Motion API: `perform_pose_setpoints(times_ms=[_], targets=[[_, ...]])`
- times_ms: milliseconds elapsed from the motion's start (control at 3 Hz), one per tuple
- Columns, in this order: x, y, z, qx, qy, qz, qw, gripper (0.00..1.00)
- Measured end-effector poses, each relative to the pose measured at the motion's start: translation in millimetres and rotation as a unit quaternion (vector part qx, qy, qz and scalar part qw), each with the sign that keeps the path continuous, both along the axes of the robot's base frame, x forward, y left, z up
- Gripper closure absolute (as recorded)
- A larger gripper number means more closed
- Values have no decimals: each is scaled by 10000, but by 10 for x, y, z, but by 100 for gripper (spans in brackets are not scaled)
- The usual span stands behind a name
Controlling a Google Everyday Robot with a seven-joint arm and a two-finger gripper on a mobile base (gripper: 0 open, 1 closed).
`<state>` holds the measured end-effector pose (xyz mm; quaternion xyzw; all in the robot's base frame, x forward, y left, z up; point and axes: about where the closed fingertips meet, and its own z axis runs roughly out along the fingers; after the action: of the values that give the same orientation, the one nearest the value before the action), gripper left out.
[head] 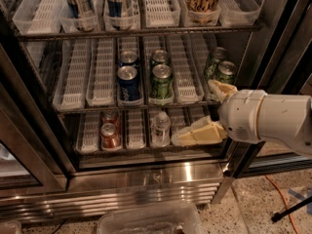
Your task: Pick green can from middle shelf of fridge
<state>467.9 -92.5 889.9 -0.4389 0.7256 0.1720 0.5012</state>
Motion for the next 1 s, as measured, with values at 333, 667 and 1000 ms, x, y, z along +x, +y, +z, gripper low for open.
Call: perform_pose_setpoints(times_ms=[333,667,1000], targets=[[82,103,-132,474,-74,-383,9981,0],[175,202,-205,796,-188,-837,9931,0],[326,258,-261,991,-346,-1197,9872,0]])
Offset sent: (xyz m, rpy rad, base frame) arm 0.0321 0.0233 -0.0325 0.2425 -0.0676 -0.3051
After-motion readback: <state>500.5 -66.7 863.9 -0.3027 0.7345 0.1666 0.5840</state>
